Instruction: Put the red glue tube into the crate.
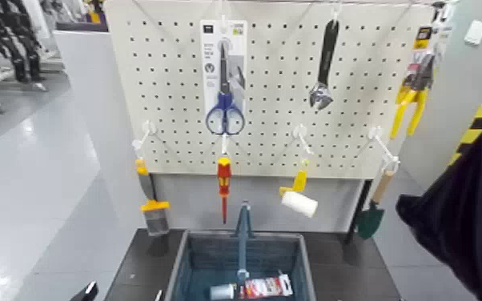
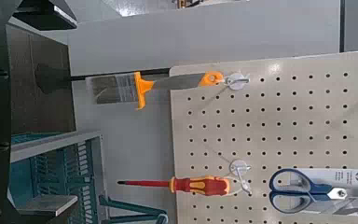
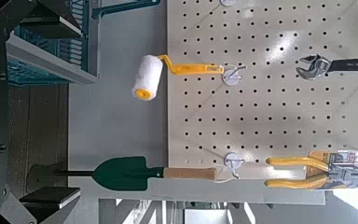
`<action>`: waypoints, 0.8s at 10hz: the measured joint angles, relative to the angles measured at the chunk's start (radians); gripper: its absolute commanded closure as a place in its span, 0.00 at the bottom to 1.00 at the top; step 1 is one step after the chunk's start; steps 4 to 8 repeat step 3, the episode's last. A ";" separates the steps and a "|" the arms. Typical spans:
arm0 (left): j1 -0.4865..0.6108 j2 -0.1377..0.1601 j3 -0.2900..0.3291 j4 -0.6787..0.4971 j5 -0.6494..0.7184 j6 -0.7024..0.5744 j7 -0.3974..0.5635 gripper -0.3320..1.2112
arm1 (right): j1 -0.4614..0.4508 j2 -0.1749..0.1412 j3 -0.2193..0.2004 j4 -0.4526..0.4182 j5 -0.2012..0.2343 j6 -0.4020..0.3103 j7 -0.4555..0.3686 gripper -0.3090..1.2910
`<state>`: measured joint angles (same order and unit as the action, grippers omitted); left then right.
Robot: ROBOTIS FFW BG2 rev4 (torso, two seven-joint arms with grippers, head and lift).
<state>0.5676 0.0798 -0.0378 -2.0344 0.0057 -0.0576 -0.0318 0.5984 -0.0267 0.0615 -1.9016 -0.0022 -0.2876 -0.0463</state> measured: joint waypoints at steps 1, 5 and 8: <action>0.000 0.000 0.000 0.000 -0.001 -0.001 0.000 0.18 | 0.000 0.000 0.000 -0.001 0.003 0.001 0.000 0.26; -0.002 0.001 -0.002 0.000 -0.003 -0.001 0.000 0.18 | 0.001 0.000 -0.002 -0.009 0.010 0.014 0.000 0.26; -0.002 0.001 -0.002 0.000 -0.003 -0.001 0.000 0.18 | 0.001 0.000 -0.002 -0.009 0.010 0.014 0.000 0.26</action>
